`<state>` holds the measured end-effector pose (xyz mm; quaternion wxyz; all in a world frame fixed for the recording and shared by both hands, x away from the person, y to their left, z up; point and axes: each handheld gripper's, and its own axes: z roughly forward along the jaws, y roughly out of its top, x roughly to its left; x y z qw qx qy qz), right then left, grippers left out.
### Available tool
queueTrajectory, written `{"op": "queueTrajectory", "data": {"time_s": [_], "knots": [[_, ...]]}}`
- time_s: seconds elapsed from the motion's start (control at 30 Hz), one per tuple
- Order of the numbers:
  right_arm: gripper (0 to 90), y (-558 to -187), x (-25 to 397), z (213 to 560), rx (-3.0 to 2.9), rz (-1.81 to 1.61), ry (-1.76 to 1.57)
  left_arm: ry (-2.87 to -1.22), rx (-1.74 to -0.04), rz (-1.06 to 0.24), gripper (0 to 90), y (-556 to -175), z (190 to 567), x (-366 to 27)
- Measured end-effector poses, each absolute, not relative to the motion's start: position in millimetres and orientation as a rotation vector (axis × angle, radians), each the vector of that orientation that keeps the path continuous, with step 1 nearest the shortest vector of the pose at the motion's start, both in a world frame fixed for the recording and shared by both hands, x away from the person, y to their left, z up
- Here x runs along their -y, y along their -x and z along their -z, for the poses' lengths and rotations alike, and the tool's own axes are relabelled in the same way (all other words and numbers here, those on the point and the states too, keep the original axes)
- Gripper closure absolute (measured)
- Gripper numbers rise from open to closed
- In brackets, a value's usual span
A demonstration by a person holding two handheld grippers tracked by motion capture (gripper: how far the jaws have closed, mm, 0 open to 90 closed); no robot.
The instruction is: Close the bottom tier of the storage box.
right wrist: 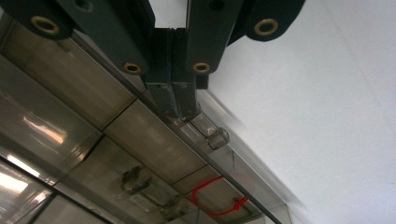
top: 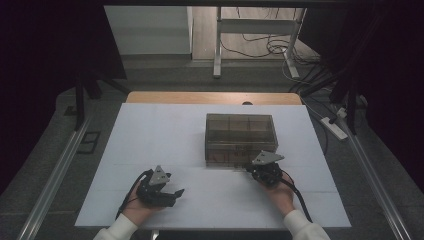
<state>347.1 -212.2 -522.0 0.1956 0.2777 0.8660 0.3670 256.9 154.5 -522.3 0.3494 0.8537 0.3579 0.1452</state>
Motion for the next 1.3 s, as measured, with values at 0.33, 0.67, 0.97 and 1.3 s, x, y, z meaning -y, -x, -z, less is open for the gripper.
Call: {"op": "queueTrajectory", "data": {"time_s": [0.33,0.67,0.97,1.3], "knots": [[89.1,-362,212,527,-2.417,-0.997,-0.811,-2.208,-0.927,-0.376,25.4,-257,522,-155],[89.1,-368,210,527,-2.392,-1.007,-0.806,-2.201,-0.949,-0.366,25.3,-261,522,-156],[89.1,-365,220,518,-2.381,-1.060,-0.829,-2.191,-0.968,-0.369,25.1,-260,521,-156],[76.7,-352,233,511,-2.403,-1.168,-0.814,-2.172,-0.974,-0.378,25.1,-258,520,-165]]}}
